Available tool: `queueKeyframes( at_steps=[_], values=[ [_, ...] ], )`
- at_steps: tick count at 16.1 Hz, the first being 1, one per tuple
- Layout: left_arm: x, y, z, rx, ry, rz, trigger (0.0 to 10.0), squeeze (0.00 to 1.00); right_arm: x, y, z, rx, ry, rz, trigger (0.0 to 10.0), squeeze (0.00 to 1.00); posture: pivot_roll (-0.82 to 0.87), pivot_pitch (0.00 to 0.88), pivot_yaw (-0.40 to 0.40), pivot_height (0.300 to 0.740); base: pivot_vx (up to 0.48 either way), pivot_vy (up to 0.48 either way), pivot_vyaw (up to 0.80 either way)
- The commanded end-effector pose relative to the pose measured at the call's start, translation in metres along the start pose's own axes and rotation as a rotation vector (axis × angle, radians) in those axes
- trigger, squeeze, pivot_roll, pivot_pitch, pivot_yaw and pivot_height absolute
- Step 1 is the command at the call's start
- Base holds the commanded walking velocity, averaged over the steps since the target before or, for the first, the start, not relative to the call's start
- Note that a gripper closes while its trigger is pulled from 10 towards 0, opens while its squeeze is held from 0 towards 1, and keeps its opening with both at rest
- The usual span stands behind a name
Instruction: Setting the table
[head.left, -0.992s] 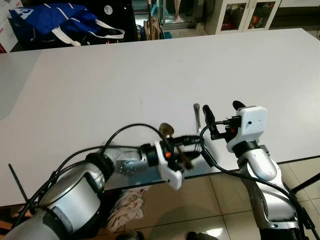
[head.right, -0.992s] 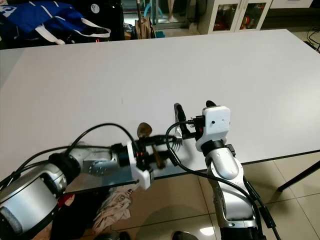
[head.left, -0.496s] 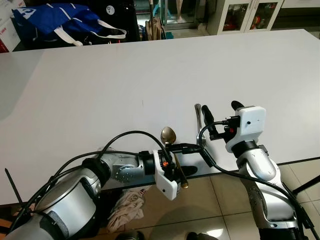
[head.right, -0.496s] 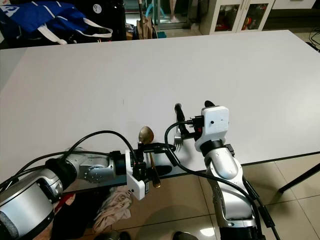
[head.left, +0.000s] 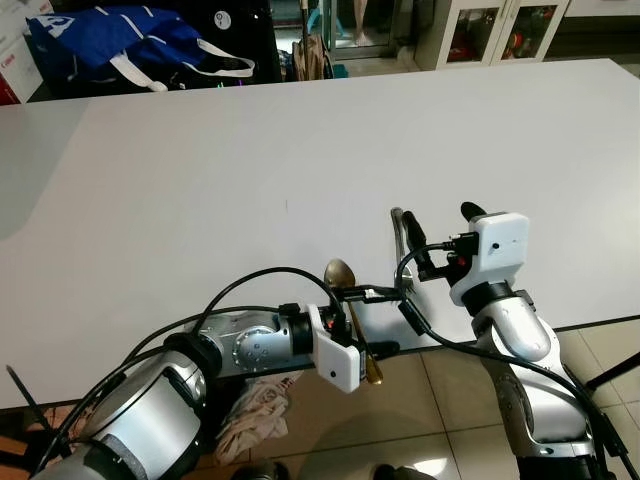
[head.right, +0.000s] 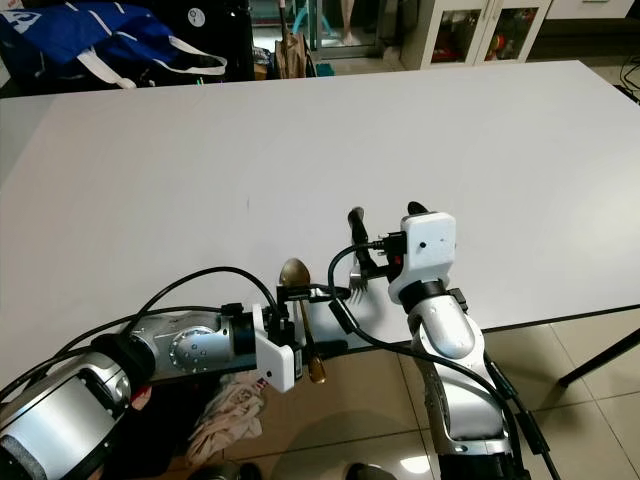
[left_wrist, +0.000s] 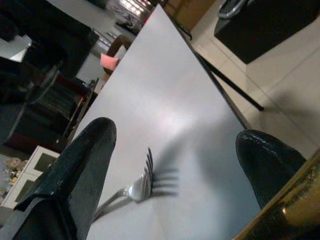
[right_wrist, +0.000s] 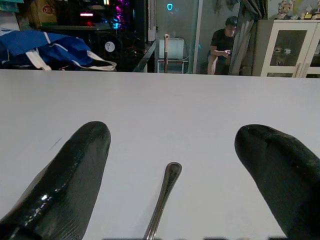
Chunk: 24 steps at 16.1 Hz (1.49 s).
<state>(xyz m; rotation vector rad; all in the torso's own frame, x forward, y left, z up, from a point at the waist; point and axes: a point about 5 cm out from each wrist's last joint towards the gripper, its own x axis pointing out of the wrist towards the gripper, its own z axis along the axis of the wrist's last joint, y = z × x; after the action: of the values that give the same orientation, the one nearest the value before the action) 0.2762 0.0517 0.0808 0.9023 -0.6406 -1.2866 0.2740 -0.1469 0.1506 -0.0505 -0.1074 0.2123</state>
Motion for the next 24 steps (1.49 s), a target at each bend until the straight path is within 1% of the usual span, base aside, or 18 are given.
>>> queueKeyframes(
  at_steps=[1,3,4,5,6,7,8,9,13,14,15,16,17,19,20,21,22,24],
  values=[
    [0.007,0.009,0.005,-0.016,-0.038,0.025,10.0,1.00,0.000,0.001,-0.001,0.003,0.012,0.007,10.0,0.00,-0.08,0.083,0.036,0.740,0.000,0.000,0.00],
    [0.011,0.014,0.005,-0.057,-0.028,0.036,10.0,0.98,0.001,0.001,-0.002,0.003,0.015,0.010,10.0,0.00,-0.08,0.082,0.035,0.740,0.000,0.000,0.00],
    [0.015,0.017,0.007,-0.108,-0.026,0.038,10.0,0.00,0.001,0.002,-0.002,0.003,0.017,0.014,10.0,0.00,-0.08,0.082,0.035,0.740,0.000,0.000,0.00],
    [0.020,0.023,0.009,-0.187,-0.030,0.065,10.0,0.00,0.001,0.002,-0.002,0.003,0.018,0.016,10.0,0.00,-0.08,0.082,0.035,0.740,0.000,0.000,0.00],
    [0.025,0.033,0.010,-0.318,-0.020,0.103,10.0,0.00,0.002,0.002,-0.003,0.002,0.021,0.019,10.0,0.00,-0.08,0.080,0.034,0.740,0.000,0.000,0.00],
    [0.027,0.037,0.010,-0.357,-0.022,0.112,10.0,0.00,0.002,0.002,-0.003,0.002,0.021,0.020,10.0,0.00,-0.08,0.079,0.033,0.740,0.000,0.000,0.00],
    [0.030,0.047,0.009,-0.463,-0.022,0.141,10.0,0.00,0.002,0.003,-0.003,0.002,0.023,0.023,10.0,0.00,-0.08,0.076,0.033,0.740,0.000,0.000,0.00],
    [0.031,0.050,0.009,-0.498,-0.026,0.148,10.0,0.00,0.003,0.003,-0.003,0.002,0.023,0.025,10.0,0.00,-0.08,0.075,0.033,0.740,0.000,0.000,0.00],
    [0.026,0.058,0.007,-0.715,-0.024,0.150,10.0,0.00,0.003,0.003,-0.004,0.000,0.026,0.029,10.0,0.00,-0.08,0.070,0.032,0.740,0.000,0.000,0.00],
    [0.024,0.058,0.006,-0.720,-0.018,0.139,10.0,0.00,0.003,0.003,-0.004,0.000,0.027,0.029,10.0,0.00,-0.08,0.068,0.032,0.740,0.000,0.000,0.00],
    [0.023,0.057,0.006,-0.695,-0.004,0.135,10.0,0.00,0.003,0.003,-0.004,-0.001,0.027,0.029,10.0,0.00,-0.08,0.068,0.032,0.740,0.000,0.000,0.00],
    [0.021,0.055,0.005,-0.626,0.029,0.125,10.0,0.00,0.003,0.003,-0.004,-0.001,0.027,0.029,10.0,0.00,-0.08,0.066,0.032,0.740,0.000,0.000,0.00],
    [0.020,0.054,0.008,-0.487,0.043,0.112,10.0,0.00,0.003,0.003,-0.004,-0.002,0.027,0.029,10.0,0.00,-0.08,0.065,0.032,0.740,0.000,0.000,0.00],
    [0.018,0.050,0.016,0.004,0.078,-0.015,10.0,0.00,0.002,0.003,-0.005,-0.003,0.025,0.026,10.0,0.00,-0.08,0.062,0.032,0.740,0.000,0.000,0.00],
    [0.017,0.049,0.017,0.069,0.080,-0.031,10.0,0.00,0.003,0.003,-0.005,-0.003,0.024,0.027,10.0,0.00,-0.08,0.062,0.032,0.740,0.000,0.000,0.00],
    [0.016,0.047,0.015,0.173,0.096,-0.067,10.0,0.00,0.003,0.004,-0.004,-0.003,0.023,0.028,10.0,0.00,-0.08,0.060,0.034,0.740,0.000,0.000,0.00],
    [0.015,0.046,0.014,0.224,0.102,-0.078,10.0,0.00,0.003,0.004,-0.004,-0.003,0.023,0.028,10.0,0.00,-0.08,0.059,0.035,0.740,0.000,0.000,0.00],
    [0.014,0.043,0.012,0.372,0.078,-0.103,10.0,0.00,0.003,0.005,-0.004,-0.002,0.021,0.029,10.0,0.00,-0.08,0.061,0.036,0.740,0.000,0.000,0.00]
  ],
)
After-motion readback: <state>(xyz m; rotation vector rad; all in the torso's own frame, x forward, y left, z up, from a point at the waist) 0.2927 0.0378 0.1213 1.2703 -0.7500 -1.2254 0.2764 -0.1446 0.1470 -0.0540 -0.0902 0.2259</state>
